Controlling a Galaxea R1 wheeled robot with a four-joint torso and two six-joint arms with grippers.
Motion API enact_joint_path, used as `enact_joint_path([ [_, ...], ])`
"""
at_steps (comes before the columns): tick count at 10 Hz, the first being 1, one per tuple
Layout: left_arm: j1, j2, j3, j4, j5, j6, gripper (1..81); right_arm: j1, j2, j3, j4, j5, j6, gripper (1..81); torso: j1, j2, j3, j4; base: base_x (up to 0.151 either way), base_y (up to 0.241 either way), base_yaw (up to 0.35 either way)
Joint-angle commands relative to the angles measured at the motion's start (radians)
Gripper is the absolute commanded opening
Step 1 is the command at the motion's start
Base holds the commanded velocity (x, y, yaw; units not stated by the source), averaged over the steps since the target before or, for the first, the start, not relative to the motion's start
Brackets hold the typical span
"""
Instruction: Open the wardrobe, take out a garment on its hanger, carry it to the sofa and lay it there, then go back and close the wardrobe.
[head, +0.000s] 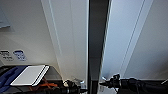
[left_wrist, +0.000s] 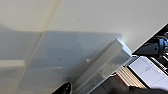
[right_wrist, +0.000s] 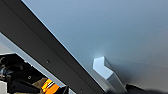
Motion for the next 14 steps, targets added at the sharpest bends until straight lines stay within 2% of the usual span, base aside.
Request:
enact_joint_path([
  [1,0.072,-0.224,0.399,0.092,0.026,-0.002,81.1,-0.031,-0.13,0.293,-0.024,0.094,0.024,81.1,0.0,0.0,0.0,0.0,0.0,0.0,0.0],
  [4,0.196,-0.369,0.531,0.158,0.029,-0.002,81.1,-0.164,-0.316,0.397,-0.112,0.201,0.024,81.1,0.0,0.0,0.0,0.0,0.0,0.0,0.0],
  [6,0.322,-0.492,0.548,0.218,0.008,-0.001,81.1,-0.22,-0.414,0.445,-0.155,0.264,0.024,81.1,0.0,0.0,0.0,0.0,0.0,0.0,0.0],
  [9,0.521,-0.635,0.532,0.314,-0.179,-0.001,81.1,-0.312,-0.546,0.472,-0.193,0.336,0.024,81.1,0.001,0.0,0.001,0.0,0.0,0.0,0.0],
  [11,0.687,-0.707,0.437,0.327,-0.367,-0.001,81.1,-0.379,-0.685,0.436,-0.19,0.372,0.033,81.1,0.001,0.0,0.001,0.0,0.0,0.0,0.0],
  [12,0.767,-0.719,0.363,0.324,-0.474,-0.005,81.1,-0.407,-0.744,0.364,-0.182,0.37,0.04,81.1,0.0,-0.001,0.002,0.0,0.0,0.0,0.0],
  [13,0.831,-0.704,0.277,0.327,-0.575,-0.012,81.1,-0.446,-0.776,0.253,-0.139,0.37,0.052,81.1,-0.001,-0.002,0.003,0.0,0.0,0.0,0.0],
  [14,0.87,-0.666,0.207,0.311,-0.63,-0.018,81.1,-0.497,-0.773,0.147,-0.083,0.368,0.067,81.1,-0.002,-0.002,0.003,0.0,0.0,0.0,0.0],
])
